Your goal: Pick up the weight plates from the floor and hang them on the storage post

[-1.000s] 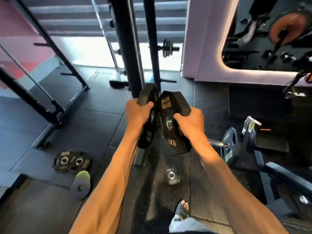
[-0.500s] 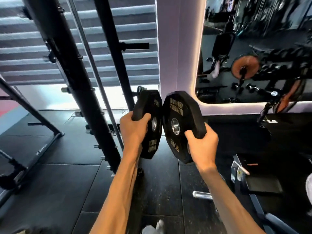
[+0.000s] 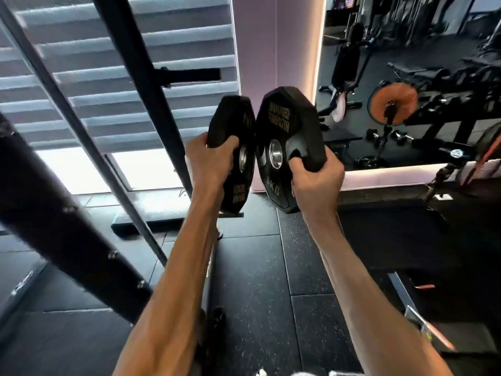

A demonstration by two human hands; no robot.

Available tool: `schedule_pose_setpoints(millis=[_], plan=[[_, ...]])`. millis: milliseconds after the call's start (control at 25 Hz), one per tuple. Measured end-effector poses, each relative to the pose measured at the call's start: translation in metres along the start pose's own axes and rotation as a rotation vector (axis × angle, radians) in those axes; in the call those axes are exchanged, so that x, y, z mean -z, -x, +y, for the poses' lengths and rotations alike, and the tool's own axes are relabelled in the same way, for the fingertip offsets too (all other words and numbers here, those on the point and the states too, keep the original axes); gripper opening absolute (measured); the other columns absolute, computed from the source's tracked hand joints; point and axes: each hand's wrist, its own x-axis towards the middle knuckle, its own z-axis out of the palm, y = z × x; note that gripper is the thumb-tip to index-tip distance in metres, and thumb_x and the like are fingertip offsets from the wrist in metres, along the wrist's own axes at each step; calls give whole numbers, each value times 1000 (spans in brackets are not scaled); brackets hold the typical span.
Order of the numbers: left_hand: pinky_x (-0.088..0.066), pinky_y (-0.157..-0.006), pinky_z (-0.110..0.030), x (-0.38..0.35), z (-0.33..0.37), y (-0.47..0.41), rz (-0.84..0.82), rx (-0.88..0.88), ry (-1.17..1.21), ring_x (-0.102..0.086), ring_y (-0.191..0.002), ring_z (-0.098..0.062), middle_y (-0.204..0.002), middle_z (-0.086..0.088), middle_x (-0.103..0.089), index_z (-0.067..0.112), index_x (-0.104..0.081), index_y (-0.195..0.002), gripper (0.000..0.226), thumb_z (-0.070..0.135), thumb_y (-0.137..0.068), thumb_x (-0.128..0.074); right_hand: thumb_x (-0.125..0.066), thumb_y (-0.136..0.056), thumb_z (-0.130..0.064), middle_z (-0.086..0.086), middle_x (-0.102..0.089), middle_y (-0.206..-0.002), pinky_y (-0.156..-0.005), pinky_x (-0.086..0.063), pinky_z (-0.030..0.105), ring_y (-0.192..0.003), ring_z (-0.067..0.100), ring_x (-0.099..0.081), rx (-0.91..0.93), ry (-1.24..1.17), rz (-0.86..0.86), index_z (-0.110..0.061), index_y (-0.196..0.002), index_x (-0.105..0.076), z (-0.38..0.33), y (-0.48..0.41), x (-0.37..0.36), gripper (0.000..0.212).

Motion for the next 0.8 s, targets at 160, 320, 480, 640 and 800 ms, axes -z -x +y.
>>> schedule_pose_setpoints(millis=[160,320,480,640,800], plan=[[-34,-43,-22,-28,-4,-74,6,-39,-6,-42,-42,-11,-50,3,-50,21,-56,-57,20,17,-72,-69,-64,-71,-14,2,-40,-55,-43,-40,39,-50,21,-41,-20,70,15,-26,-59,-38,19,-64,-51,31],[-34,-42,-20,-60,-11,-134,24,-50,-13,-40,-39,-11,-49,2,-50,19,-56,-57,19,15,-71,-68,-65,-68,-22,6,-41,-55,-44,-45,48,-50,38,-45,-43,-14,-3,-29,-58,-45,56,-130,-85,24],[-33,-44,-22,-95,-19,-196,46,-65,-41,-38,-40,-12,-50,0,-48,18,-53,-57,22,16,-72,-69,-66,-69,-21,21,-43,-58,-43,-44,50,-54,49,-50,-26,-74,-17,-23,-62,-46,99,-194,-115,21],[-30,-41,-22,-145,-26,-266,89,-53,-15,-37,-39,-12,-48,0,-47,12,-61,-66,27,26,-77,-81,-68,-69,-21,28,-49,-60,-43,-45,50,-54,50,-52,-63,-102,-71,-15,-67,-50,143,-274,-143,18],[-30,-41,-21,-205,-41,-323,210,3,20,-38,-38,-12,-46,3,-49,18,-62,-60,31,32,-75,-84,-68,-69,-21,28,-50,-59,-43,-44,49,-53,50,-52,-81,-138,-157,-19,-65,-52,187,-362,-172,17]])
